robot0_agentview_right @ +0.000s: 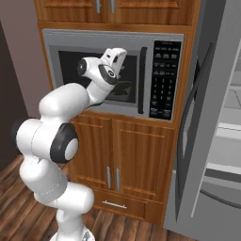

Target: Place the tupperware containing the chicken drumstick and corn meal in the microwave. Close the microwave door and press the start button to reheat the meal.

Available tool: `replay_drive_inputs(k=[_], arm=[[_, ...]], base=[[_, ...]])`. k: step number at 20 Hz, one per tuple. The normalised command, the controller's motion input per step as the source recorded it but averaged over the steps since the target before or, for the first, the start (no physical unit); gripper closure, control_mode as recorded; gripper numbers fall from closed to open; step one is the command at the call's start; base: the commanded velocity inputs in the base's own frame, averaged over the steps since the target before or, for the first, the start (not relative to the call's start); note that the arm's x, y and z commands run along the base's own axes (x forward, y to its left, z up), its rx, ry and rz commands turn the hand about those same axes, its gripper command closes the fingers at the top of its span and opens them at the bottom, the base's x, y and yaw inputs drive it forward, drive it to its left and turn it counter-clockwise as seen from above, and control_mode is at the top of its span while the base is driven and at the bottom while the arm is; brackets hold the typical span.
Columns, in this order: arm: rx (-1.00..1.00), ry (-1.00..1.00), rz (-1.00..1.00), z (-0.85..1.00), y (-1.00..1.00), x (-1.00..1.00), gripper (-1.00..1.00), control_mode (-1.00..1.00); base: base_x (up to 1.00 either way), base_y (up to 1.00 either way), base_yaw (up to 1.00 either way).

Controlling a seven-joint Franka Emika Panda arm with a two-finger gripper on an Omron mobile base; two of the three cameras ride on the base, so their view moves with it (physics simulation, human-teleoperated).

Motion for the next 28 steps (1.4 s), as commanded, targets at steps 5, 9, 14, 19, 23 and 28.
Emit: replay_drive_inputs(k=[5, 9, 14, 19, 23, 28], arm=[[0.01, 0.00, 0.00, 0.15, 0.09, -0.21, -1.00, -1.00], [0.11, 0.00, 0.00, 0.20, 0.19, -0.75, -1.00, -1.00], [0.21, -0.02, -0.01, 0.04, 0.22, -0.76, -1.00, -1.00], [0.39, -0.13, -0.19, 0.00, 0.00, -0.88, -1.00, -1.00], [0.54, -0.11, -0.28, 0.00, 0.00, -0.92, -1.00, -1.00], [0.60, -0.03, -0.34, 0.00, 0.00, -0.89, -1.00, -1.00]], base=[[0.00, 0.00, 0.00], [0.00, 0.00, 0.00], [0.00, 0.00, 0.00], [0.00, 0.00, 0.00], [0.00, 0.00, 0.00], [0.00, 0.00, 0.00]])
